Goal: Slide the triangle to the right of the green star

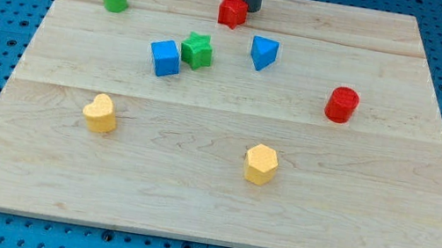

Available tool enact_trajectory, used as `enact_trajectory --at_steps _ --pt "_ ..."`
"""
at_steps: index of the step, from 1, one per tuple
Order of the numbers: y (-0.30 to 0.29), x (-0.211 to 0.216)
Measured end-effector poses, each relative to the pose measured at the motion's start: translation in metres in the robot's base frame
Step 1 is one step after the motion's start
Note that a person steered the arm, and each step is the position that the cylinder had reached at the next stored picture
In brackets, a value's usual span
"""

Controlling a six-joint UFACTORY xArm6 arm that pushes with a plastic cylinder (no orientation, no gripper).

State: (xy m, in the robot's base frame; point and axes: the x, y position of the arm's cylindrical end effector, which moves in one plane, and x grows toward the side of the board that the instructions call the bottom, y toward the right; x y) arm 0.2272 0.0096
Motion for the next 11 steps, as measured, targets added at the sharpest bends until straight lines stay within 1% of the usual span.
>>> enact_trajectory --at_steps 3,5,6,8,9,10,11 --pt "-0.007 0.0" --pt "0.052 0.0" --pt "0.027 0.032" --pt "0.044 0.081" --pt "0.044 0.09" --pt "0.048 0.111" --pt "0.045 0.122"
